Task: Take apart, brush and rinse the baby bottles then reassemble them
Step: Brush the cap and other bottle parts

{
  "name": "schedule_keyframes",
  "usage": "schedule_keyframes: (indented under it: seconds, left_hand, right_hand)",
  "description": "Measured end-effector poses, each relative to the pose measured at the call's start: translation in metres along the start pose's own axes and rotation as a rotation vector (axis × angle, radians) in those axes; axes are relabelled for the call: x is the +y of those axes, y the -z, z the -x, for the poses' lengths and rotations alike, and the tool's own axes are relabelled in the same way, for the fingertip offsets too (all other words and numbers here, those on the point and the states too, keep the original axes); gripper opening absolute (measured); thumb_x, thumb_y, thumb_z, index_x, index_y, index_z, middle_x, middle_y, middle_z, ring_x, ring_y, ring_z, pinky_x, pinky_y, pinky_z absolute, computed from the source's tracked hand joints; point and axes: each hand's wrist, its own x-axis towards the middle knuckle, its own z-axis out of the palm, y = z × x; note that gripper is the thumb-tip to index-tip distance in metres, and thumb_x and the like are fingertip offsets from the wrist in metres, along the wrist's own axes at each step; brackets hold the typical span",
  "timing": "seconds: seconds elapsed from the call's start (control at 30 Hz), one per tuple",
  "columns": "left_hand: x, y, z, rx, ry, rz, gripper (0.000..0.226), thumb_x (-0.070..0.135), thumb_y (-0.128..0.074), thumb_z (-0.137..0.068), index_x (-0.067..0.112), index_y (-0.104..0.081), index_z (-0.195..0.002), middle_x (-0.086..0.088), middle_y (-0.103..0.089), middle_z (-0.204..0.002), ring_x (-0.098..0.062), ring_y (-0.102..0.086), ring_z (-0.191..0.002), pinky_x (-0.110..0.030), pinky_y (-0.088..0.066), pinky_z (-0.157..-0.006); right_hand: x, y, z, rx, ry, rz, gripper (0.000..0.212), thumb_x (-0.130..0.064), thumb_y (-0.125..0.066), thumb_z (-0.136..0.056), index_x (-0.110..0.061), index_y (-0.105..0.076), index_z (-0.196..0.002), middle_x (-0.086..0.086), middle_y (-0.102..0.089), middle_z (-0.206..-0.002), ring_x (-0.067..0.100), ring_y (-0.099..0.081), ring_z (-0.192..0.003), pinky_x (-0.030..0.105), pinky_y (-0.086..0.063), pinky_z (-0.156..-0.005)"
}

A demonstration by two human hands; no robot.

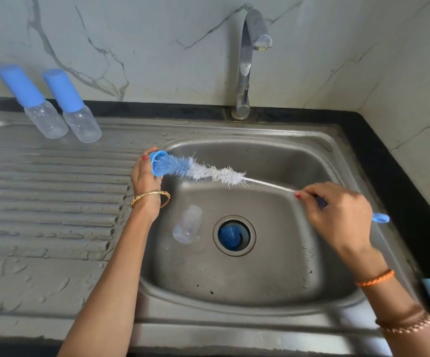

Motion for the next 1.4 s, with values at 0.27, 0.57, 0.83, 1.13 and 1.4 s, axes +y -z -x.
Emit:
schedule_keyframes:
  seconds: [0.27,0.57,0.83,1.13,1.4]
  left_hand:
    - [0.002,0.000,-0.003,-0.030,0.032,0.118,0.028,0.009,-0.031,-0.099,0.016,-0.056,-0.088,0.001,-0.056,-0.086,-0.005,-0.055,-0.078,-0.016,-0.048,-0.071]
    - [0.007,-0.001,-0.003,0.060,0.040,0.174,0.030,0.007,-0.032,-0.099,0.013,-0.055,-0.082,0.013,-0.065,-0.058,0.000,-0.061,-0.063,-0.017,-0.050,-0.063]
    - [0.003,0.001,-0.001,0.037,0.019,-0.008,0.026,0.011,-0.035,-0.098,0.021,-0.056,-0.087,0.006,-0.059,-0.081,0.000,-0.057,-0.071,-0.016,-0.047,-0.067]
    - [0.010,-0.003,0.001,0.132,0.050,0.163,0.027,0.008,-0.035,-0.099,0.014,-0.056,-0.083,0.000,-0.058,-0.083,-0.004,-0.059,-0.073,-0.018,-0.051,-0.071]
    - [0.005,-0.006,0.003,0.100,0.035,0.105,0.027,0.009,-0.034,-0.099,0.017,-0.056,-0.084,0.001,-0.057,-0.084,-0.003,-0.058,-0.074,-0.016,-0.048,-0.067]
  right_hand:
    - [-0.006,-0.006,-0.005,-0.943,-0.727,-0.692,0.035,-0.021,-0.049,-0.096,-0.014,-0.059,-0.064,-0.007,-0.035,-0.039,0.004,-0.023,-0.030,0.013,-0.015,-0.032]
    - [-0.003,-0.017,0.004,-0.109,-0.029,-0.038,0.019,-0.025,-0.058,-0.084,-0.017,-0.067,-0.070,-0.001,-0.063,-0.060,0.023,-0.060,-0.054,0.026,-0.043,-0.047]
    - [-0.018,-0.004,-0.004,-0.966,-0.595,-0.708,0.037,-0.013,-0.043,-0.098,-0.016,-0.057,-0.064,-0.007,-0.036,-0.040,0.004,-0.027,-0.031,0.015,-0.022,-0.034]
    - [0.004,-0.012,-0.005,-0.391,-0.209,0.031,0.021,-0.033,-0.071,-0.079,-0.014,-0.064,-0.075,0.001,-0.063,-0.069,0.022,-0.058,-0.066,0.026,-0.035,-0.055]
    - [0.003,-0.009,0.001,-0.580,-0.402,-0.397,0.041,-0.034,-0.059,-0.089,-0.019,-0.058,-0.051,-0.001,-0.044,-0.045,0.016,-0.041,-0.048,0.023,-0.030,-0.048]
